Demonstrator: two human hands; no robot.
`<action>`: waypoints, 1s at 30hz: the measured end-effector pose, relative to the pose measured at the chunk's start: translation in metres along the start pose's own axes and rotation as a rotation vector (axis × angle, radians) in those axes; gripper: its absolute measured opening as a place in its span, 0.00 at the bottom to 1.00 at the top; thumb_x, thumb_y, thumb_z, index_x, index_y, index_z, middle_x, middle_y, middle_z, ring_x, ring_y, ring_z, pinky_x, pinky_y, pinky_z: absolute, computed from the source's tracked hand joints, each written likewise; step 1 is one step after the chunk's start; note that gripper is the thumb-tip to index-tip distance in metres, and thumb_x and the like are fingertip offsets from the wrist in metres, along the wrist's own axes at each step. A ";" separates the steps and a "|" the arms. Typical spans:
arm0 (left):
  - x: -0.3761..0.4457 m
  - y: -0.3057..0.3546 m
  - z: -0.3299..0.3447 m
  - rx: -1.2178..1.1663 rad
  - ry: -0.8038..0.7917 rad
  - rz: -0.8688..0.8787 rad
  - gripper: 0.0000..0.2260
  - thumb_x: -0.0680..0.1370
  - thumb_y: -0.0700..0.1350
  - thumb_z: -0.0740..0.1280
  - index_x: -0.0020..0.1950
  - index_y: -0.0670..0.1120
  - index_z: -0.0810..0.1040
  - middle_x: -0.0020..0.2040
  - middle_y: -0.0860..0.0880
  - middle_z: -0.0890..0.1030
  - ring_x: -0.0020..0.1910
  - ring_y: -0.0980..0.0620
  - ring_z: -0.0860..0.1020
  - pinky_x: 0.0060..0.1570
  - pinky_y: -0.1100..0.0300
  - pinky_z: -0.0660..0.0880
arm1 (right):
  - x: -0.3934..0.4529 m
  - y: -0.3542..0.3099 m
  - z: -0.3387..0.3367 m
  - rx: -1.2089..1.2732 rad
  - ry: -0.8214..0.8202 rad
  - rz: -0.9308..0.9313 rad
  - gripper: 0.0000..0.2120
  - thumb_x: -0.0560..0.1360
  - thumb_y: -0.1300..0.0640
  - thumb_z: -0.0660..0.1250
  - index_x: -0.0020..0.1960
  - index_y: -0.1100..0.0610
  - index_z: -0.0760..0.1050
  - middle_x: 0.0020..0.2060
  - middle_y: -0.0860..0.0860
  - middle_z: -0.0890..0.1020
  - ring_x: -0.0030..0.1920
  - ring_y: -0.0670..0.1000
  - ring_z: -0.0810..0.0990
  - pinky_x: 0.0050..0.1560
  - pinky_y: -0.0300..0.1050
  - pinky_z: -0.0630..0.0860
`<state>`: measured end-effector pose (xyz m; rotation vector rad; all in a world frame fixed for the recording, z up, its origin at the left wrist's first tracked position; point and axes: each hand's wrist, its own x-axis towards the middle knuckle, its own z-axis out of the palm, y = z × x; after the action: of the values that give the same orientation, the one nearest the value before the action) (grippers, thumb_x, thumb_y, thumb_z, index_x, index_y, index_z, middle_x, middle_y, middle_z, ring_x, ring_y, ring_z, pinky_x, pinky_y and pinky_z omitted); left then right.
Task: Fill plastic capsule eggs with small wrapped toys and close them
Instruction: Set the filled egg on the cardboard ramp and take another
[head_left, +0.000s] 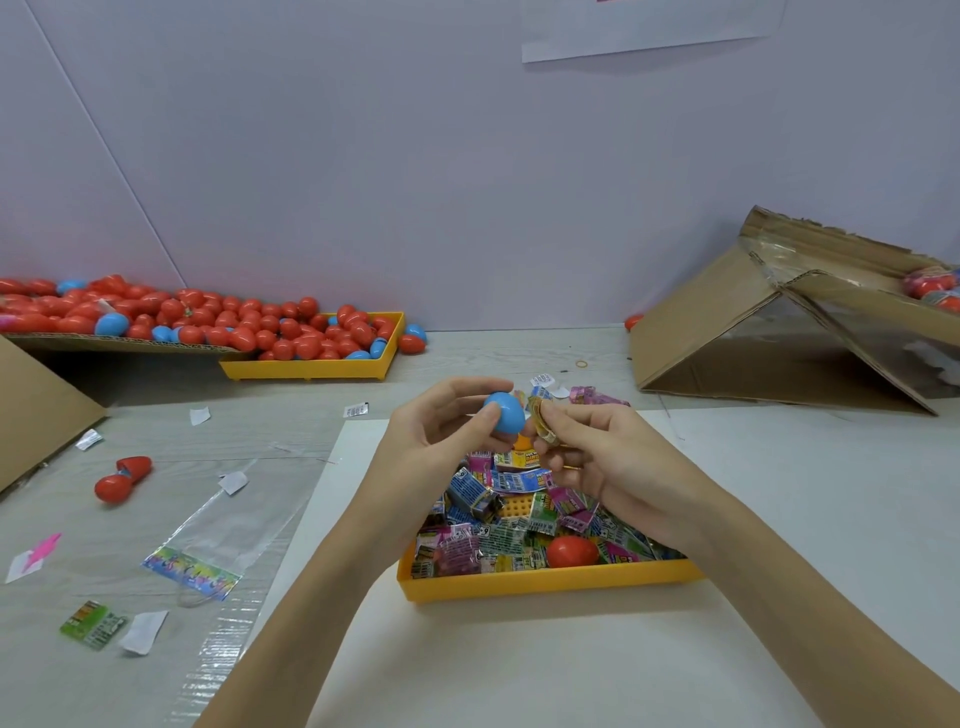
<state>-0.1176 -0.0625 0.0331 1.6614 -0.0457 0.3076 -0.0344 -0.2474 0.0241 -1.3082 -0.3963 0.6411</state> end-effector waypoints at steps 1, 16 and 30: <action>0.000 0.000 0.000 0.002 0.003 0.002 0.10 0.82 0.46 0.68 0.63 0.51 0.83 0.56 0.49 0.86 0.52 0.46 0.86 0.57 0.58 0.81 | 0.000 0.000 0.000 -0.003 -0.008 0.002 0.14 0.79 0.49 0.68 0.48 0.58 0.87 0.38 0.52 0.82 0.35 0.45 0.76 0.39 0.39 0.74; -0.001 0.000 0.001 0.038 -0.021 -0.008 0.12 0.81 0.47 0.68 0.63 0.52 0.83 0.57 0.52 0.86 0.55 0.49 0.85 0.61 0.58 0.80 | 0.000 0.001 -0.001 -0.015 0.012 -0.011 0.18 0.77 0.48 0.69 0.55 0.62 0.85 0.36 0.52 0.81 0.33 0.44 0.76 0.35 0.36 0.75; -0.001 0.001 0.001 0.088 -0.027 -0.008 0.11 0.82 0.44 0.67 0.63 0.52 0.83 0.53 0.54 0.86 0.53 0.53 0.85 0.56 0.63 0.80 | -0.003 -0.001 0.003 -0.180 0.038 -0.077 0.17 0.81 0.48 0.67 0.53 0.60 0.85 0.37 0.53 0.80 0.35 0.46 0.76 0.37 0.38 0.75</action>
<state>-0.1188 -0.0642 0.0339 1.7531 -0.0459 0.2842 -0.0384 -0.2467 0.0258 -1.4667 -0.4797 0.5247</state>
